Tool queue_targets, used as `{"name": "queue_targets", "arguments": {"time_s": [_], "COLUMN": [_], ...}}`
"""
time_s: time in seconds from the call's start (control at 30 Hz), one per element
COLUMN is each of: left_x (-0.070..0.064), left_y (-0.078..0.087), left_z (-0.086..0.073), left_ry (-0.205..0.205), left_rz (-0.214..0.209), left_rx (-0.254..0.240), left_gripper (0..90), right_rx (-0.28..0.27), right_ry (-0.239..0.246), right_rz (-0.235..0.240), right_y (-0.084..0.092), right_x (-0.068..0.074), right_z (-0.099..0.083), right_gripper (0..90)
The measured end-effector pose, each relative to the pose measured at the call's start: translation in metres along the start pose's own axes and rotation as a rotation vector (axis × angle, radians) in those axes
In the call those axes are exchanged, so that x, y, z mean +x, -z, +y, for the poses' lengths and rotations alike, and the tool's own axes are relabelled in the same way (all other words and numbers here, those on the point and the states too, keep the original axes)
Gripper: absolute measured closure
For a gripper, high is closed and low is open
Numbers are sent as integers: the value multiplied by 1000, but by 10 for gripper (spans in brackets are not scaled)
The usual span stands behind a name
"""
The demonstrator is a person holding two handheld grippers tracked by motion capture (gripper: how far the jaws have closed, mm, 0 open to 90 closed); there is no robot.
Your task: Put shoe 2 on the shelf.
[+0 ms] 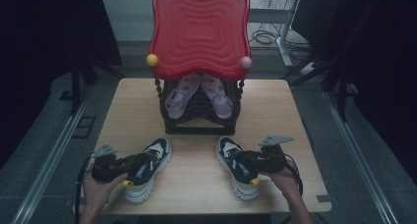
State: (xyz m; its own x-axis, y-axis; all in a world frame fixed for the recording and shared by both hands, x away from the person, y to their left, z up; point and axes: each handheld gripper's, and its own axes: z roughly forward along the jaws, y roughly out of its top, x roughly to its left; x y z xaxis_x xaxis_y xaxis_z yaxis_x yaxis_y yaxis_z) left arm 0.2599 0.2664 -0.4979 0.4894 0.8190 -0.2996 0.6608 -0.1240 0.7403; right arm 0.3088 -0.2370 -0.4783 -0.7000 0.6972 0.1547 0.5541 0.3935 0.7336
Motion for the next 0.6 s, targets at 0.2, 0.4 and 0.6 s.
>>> {"name": "queue_targets", "arguments": {"time_s": [0.2, 0.4, 0.6], "left_x": [-1, 0, 1], "left_y": [4, 10, 13], "left_z": [0, 0, -1], "left_ry": [22, 49, 66], "left_rz": [-20, -38, -57], "left_rx": [-31, -79, -110], "left_gripper": [679, 679, 679], "right_rx": [-28, -71, -136], "right_ry": [-9, 4, 5], "right_rz": [16, 11, 35], "right_y": [3, 9, 20], "right_x": [-2, -2, -1], "right_z": [-4, -9, -14], "right_gripper": [703, 703, 705]}}
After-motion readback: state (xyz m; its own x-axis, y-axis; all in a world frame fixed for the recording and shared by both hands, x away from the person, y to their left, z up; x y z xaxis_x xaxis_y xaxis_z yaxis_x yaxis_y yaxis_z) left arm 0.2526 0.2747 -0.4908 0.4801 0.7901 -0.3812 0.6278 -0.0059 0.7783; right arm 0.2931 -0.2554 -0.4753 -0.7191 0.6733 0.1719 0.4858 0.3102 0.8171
